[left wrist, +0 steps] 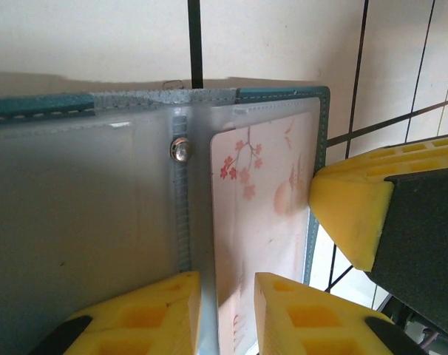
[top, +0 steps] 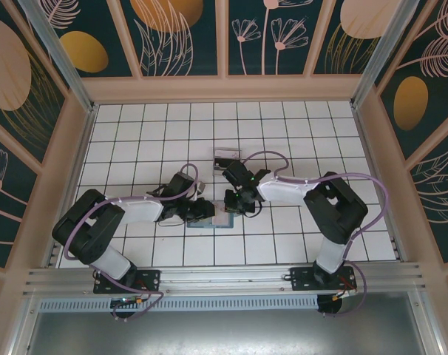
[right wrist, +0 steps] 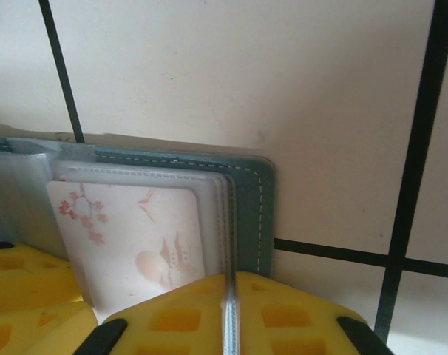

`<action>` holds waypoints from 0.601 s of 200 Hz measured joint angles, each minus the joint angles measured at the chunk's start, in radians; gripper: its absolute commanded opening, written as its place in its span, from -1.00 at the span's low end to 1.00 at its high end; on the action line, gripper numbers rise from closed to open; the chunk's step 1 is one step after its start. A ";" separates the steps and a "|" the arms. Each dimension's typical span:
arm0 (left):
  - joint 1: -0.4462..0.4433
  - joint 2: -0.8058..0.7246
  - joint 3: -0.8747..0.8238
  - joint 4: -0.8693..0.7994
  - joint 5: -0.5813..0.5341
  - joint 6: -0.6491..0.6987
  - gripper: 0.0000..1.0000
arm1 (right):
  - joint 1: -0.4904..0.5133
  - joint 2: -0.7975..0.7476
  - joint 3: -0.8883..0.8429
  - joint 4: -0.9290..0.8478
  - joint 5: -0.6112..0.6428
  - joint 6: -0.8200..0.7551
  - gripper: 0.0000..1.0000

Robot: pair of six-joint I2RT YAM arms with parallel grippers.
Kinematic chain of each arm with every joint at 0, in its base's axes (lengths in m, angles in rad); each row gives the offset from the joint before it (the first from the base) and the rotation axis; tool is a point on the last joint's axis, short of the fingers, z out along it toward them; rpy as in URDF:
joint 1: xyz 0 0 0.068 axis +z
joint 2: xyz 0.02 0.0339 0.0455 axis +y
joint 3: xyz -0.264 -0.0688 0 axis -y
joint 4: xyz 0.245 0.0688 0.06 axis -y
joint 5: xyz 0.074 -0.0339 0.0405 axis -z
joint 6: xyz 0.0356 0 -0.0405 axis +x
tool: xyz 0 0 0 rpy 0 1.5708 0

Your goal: Take the credit cards out of the card holder

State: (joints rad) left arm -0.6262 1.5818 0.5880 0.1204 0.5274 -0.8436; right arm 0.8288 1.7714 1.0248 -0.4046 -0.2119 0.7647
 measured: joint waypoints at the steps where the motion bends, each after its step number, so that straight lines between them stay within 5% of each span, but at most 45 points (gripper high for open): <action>1: 0.000 0.000 0.000 0.000 0.000 0.000 -0.45 | 0.000 0.000 0.000 0.001 0.000 0.000 -0.69; 120: 0.006 0.013 -0.003 0.007 0.011 -0.009 -0.71 | 0.000 0.005 0.000 0.006 -0.007 0.000 -0.67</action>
State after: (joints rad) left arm -0.6197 1.5944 0.5850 0.1276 0.5385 -0.8528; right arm 0.8284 1.7767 1.0248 -0.3988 -0.2188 0.7647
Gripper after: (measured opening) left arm 0.158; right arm 0.164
